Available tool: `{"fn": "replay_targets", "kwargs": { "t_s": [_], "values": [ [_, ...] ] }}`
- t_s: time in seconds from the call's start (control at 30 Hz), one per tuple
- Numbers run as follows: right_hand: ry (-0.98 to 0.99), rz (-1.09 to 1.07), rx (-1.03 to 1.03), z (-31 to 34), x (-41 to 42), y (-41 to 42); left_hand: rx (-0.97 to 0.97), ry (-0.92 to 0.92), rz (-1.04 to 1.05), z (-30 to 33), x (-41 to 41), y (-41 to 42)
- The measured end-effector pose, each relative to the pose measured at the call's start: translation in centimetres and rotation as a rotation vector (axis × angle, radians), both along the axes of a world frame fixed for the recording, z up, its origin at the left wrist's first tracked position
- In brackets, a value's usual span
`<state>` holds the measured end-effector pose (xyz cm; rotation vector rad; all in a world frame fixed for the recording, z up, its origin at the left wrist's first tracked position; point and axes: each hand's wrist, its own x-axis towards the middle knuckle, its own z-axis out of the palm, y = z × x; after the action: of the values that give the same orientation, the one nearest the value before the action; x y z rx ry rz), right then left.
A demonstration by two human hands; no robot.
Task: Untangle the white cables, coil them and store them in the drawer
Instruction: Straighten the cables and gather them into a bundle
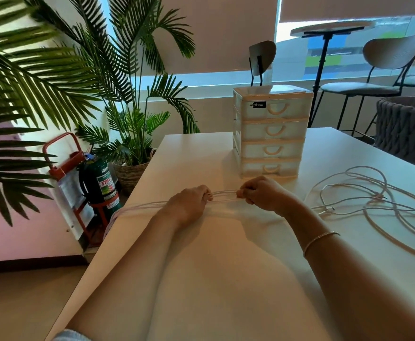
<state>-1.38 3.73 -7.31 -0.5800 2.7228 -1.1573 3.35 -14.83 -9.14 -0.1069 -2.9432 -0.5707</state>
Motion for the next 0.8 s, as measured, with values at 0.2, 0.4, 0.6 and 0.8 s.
{"fn": "replay_targets", "kwargs": {
  "t_s": [0.2,0.4,0.6,0.8],
  "values": [
    [0.083,-0.020,-0.014,-0.3,-0.3,-0.5,-0.242,-0.085,0.084,0.5,1.5,-4.5],
    [0.110,-0.050,-0.060,-0.5,-0.7,-0.3,-0.205,-0.070,0.172,2.0,3.7,-9.8],
    [0.127,-0.070,-0.060,-0.6,-0.9,-0.4,-0.348,0.122,0.277,3.4,4.2,-10.7],
    [0.122,-0.054,-0.048,-0.6,-1.0,-0.2,-0.532,0.096,0.327,3.6,4.4,-11.7]
  ]
}}
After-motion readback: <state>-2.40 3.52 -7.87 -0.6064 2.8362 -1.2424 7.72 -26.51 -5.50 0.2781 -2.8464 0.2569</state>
